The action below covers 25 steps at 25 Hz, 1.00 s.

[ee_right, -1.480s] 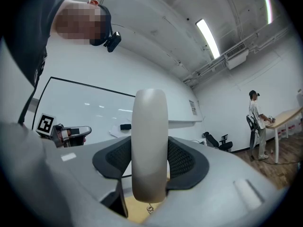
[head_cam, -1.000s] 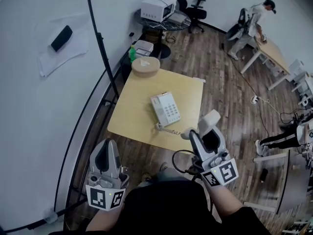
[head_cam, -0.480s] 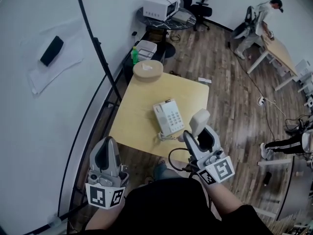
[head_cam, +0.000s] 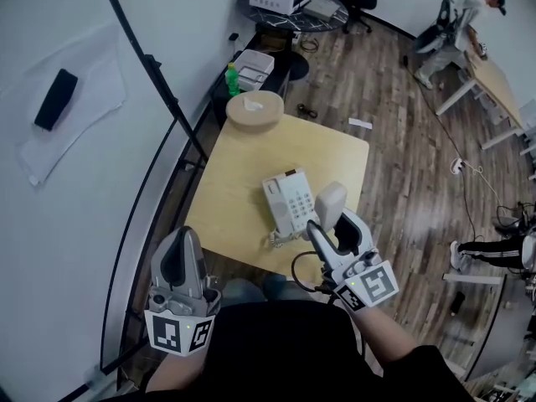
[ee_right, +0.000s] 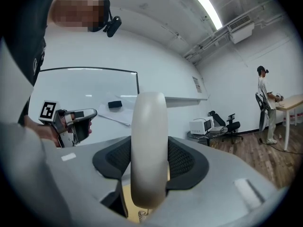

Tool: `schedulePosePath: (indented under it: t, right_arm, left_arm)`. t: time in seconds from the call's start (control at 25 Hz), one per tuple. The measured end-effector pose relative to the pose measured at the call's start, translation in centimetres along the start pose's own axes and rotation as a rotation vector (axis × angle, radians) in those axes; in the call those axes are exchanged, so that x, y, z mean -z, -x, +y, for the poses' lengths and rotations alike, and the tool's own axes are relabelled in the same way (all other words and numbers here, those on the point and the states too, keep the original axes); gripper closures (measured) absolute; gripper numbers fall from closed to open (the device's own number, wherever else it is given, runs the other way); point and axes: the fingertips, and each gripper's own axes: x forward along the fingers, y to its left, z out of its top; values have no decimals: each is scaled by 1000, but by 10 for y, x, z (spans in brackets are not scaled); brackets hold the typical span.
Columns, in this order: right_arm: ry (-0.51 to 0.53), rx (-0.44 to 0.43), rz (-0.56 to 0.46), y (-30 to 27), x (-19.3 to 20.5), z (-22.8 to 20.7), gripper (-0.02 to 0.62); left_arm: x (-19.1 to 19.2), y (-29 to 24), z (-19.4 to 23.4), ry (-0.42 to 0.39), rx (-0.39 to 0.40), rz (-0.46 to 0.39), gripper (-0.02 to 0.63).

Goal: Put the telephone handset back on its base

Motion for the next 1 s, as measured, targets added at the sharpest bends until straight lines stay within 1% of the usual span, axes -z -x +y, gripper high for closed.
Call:
schedulePosePath:
  t: [0.16,0.4,0.56,0.8,1.0]
  right_arm:
    - [12,17,99,-21,33,-12,371]
    - [1,78,288,-64,99,-28,371]
    - [-13,103,409,-84,144,-37,371]
    - [-45,127,574,-96,215,-48,371]
    - [-67,144,692,-104,266,-52,371]
  left_arm:
    - [21,-13,13,35,13,23,606]
    - [50,-31,36,84,70,77,606]
    - [65,-35,56,116,70,111,606]
    - [84,-30,74,137,58,144,606]
    - [96,-25,85,149,53,170,606]
